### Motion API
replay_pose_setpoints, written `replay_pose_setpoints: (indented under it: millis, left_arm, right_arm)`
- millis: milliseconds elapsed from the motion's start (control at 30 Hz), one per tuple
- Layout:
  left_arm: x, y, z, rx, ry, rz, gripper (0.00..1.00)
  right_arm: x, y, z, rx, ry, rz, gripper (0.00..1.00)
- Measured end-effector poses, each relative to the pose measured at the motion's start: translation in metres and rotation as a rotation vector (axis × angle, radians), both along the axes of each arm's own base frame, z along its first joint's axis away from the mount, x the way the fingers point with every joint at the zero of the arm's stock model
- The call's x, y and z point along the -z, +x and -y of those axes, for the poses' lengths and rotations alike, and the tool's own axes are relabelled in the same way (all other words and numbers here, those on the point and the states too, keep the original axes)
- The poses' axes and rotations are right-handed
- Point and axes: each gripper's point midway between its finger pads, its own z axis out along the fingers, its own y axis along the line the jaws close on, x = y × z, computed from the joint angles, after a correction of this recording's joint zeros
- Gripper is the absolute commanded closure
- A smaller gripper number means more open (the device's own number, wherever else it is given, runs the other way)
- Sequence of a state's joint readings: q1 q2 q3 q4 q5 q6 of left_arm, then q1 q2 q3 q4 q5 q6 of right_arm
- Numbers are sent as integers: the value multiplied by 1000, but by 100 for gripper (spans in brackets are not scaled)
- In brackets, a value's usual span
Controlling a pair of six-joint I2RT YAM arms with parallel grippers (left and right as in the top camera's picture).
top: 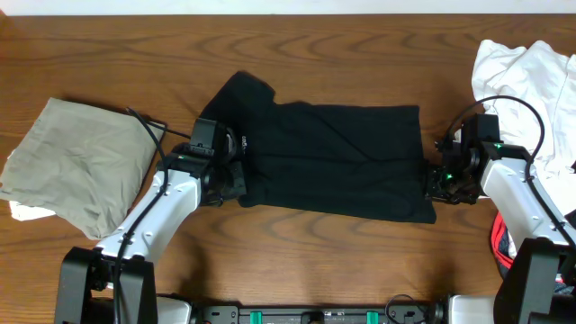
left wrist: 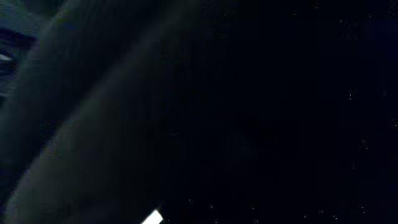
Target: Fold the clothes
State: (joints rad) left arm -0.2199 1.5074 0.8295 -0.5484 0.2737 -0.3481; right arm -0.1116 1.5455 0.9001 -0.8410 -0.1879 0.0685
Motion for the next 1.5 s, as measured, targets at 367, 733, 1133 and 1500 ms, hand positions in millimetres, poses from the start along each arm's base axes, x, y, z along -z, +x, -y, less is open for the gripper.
replay_pose_setpoints:
  millis: [367, 733, 1133, 1500]
  left_arm:
    - [-82, -1, 28, 59, -197, 144, 94]
    - [-196, -17, 11, 10, -233, 498, 94]
    - [-189, -21, 7, -9, -213, 462, 94]
    - [-184, -22, 6, -14, -202, 442, 94]
  right_arm:
    - [0, 0, 0, 0, 0, 1, 91]
    - [-5, 29, -2, -2, 19, 121, 79]
    - [-30, 72, -33, -61, 208, 334, 69]
    - [-28, 70, -29, -54, 186, 324, 68]
